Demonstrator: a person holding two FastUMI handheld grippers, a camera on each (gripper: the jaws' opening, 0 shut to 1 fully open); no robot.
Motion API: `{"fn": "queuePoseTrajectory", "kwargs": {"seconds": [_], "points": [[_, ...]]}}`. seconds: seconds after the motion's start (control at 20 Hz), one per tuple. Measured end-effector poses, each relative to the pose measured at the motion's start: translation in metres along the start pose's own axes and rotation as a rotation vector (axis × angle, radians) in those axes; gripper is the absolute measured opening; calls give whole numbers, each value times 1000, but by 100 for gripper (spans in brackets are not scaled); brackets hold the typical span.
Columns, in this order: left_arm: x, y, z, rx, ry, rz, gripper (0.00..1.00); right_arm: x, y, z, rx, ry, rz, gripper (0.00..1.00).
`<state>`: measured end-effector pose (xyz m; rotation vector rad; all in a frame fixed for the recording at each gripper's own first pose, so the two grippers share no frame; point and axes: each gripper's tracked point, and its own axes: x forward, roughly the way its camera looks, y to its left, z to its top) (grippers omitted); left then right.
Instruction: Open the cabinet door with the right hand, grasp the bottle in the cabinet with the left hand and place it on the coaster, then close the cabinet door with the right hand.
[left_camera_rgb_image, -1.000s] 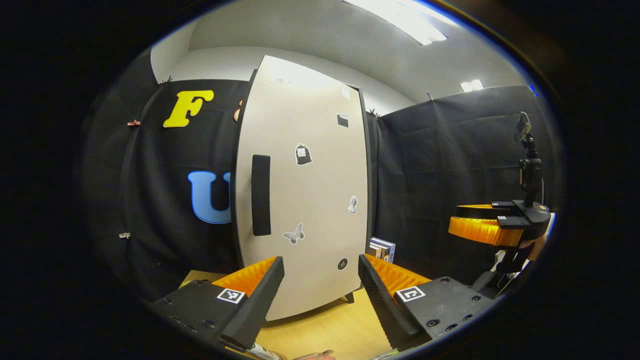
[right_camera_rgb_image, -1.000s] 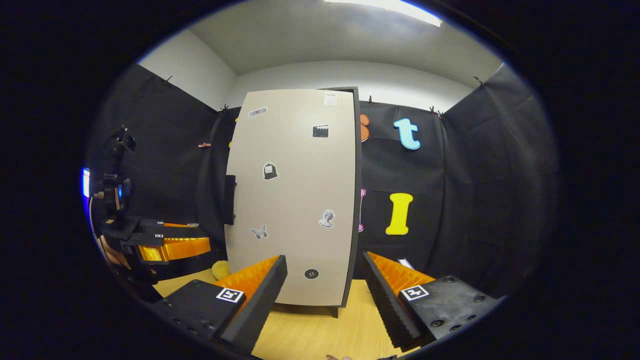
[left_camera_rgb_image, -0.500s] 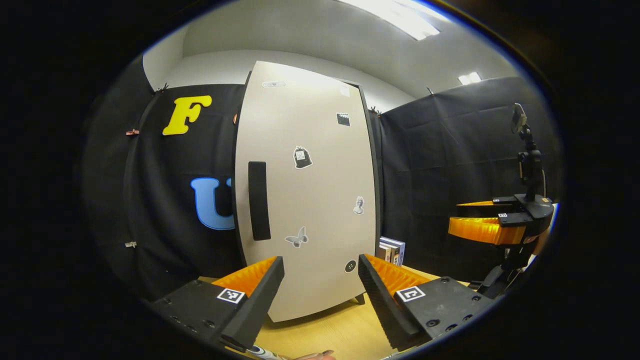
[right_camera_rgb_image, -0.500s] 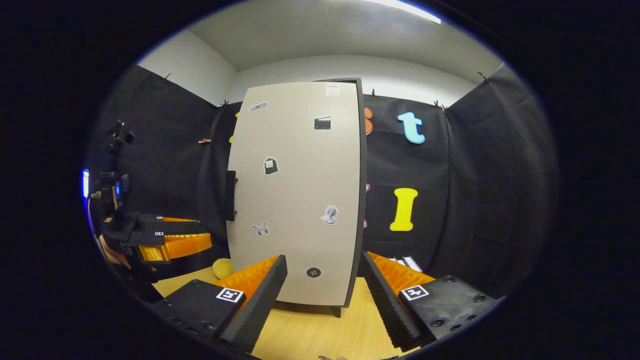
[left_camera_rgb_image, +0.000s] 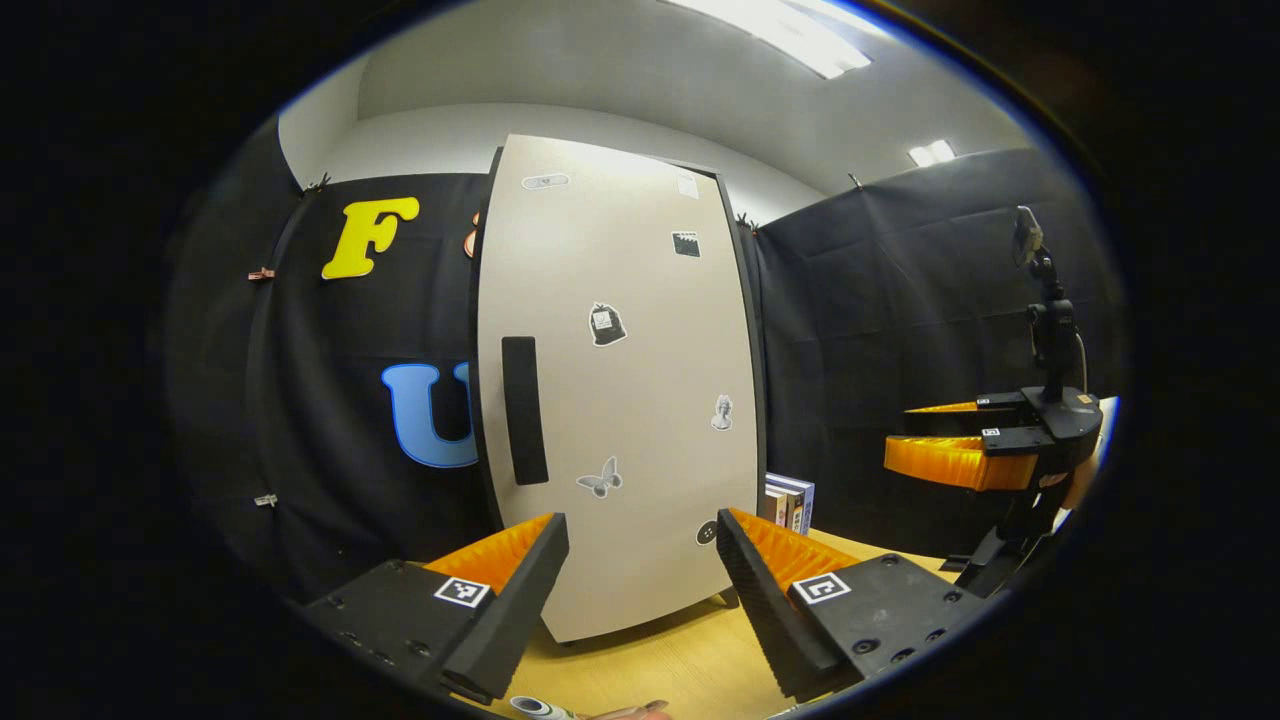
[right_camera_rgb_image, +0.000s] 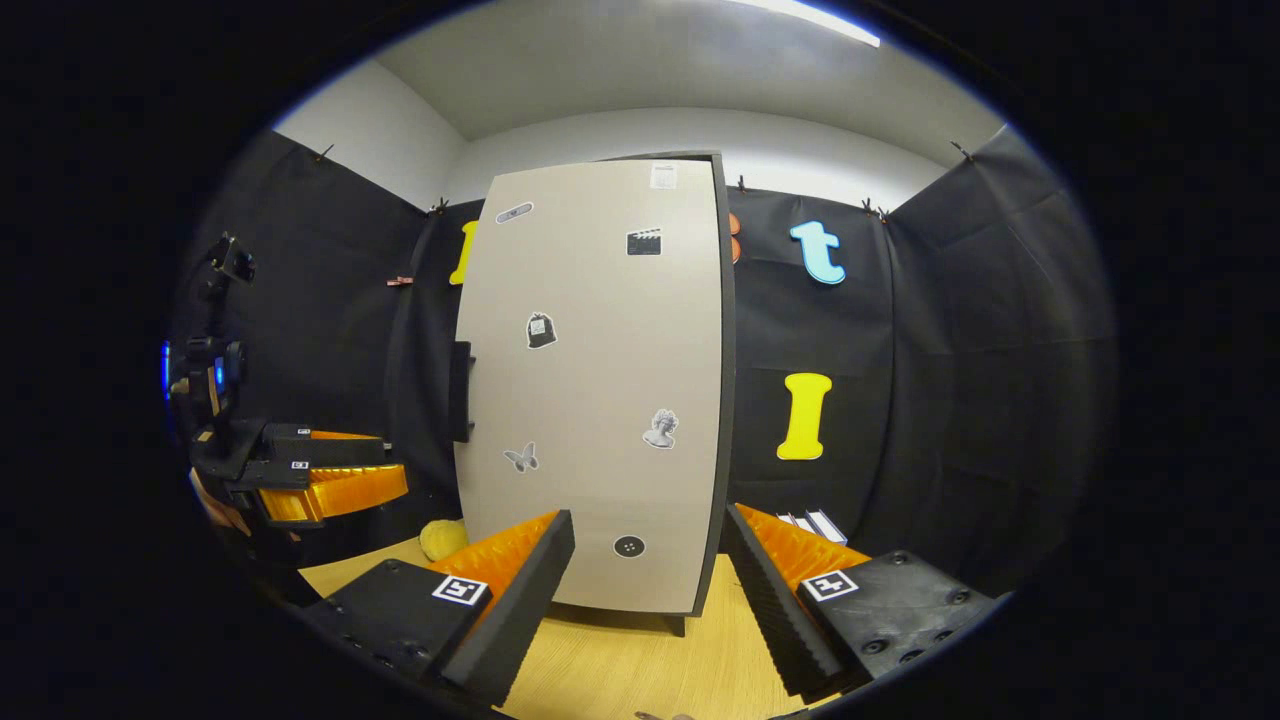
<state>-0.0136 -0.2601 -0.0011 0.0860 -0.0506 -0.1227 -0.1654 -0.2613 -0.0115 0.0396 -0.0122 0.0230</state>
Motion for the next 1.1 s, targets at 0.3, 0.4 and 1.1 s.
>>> {"fn": "queuePoseTrajectory", "kwargs": {"seconds": [0.3,0.4,1.1], "points": [[4,0,-1,-5,4,-20,94,-1,0,-2,-8,14,-6,98],[2,-1,-3,-2,5,-25,94,-1,-1,-2,-6,15,-9,98],[0,0,1,5,2,-28,94,-13,-1,-3,17,28,-17,98]]}}
